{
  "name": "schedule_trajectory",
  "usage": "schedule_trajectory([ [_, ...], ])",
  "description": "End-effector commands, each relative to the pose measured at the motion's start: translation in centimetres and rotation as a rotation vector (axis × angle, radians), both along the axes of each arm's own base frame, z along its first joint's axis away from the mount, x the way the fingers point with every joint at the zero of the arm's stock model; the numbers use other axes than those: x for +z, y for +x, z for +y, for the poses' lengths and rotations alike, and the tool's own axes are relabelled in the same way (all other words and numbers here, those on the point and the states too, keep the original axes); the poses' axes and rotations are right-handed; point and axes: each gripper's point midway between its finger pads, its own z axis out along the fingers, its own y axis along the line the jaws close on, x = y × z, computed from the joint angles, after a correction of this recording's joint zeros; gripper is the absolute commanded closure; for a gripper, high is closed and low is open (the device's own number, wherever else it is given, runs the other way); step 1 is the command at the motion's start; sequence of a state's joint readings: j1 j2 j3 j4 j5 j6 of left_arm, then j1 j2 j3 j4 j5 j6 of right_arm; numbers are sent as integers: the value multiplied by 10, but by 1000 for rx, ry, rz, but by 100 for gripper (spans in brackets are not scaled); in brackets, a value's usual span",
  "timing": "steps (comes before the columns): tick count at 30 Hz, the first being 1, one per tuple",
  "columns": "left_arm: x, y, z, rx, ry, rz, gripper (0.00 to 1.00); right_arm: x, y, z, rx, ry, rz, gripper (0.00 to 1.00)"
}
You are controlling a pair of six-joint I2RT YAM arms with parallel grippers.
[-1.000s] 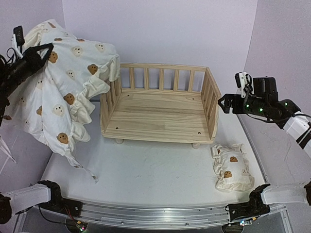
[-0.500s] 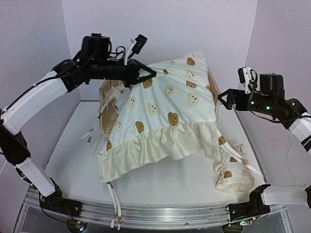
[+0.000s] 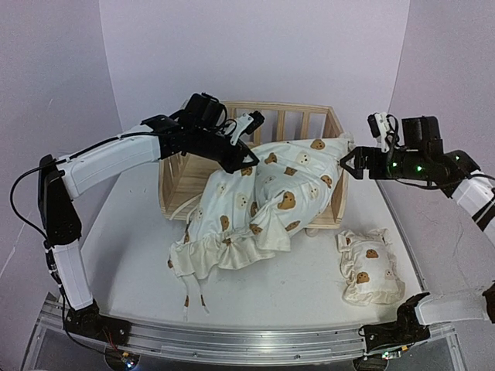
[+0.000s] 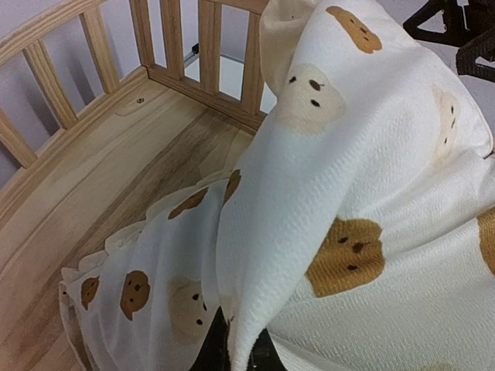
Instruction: Set up the pet bed
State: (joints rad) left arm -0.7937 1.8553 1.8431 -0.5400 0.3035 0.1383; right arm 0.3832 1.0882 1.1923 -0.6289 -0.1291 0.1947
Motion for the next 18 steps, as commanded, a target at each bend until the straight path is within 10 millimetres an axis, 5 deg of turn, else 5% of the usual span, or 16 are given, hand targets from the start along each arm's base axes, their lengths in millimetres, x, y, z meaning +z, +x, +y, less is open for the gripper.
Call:
schedule_trajectory([
  [1, -17, 0, -19, -6, -58, 122, 100, 25, 8, 26, 91, 45, -28, 2],
  [8, -53, -29, -39, -76, -139, 360, 100, 1, 11, 45, 85, 0, 56, 2],
  [12, -52, -34, -38, -74, -170, 373, 100, -25, 16, 19, -168, 73, 157, 2],
  [18, -58, -45, -38, -111, -188, 403, 100, -66, 25, 11, -320, 97, 251, 4],
])
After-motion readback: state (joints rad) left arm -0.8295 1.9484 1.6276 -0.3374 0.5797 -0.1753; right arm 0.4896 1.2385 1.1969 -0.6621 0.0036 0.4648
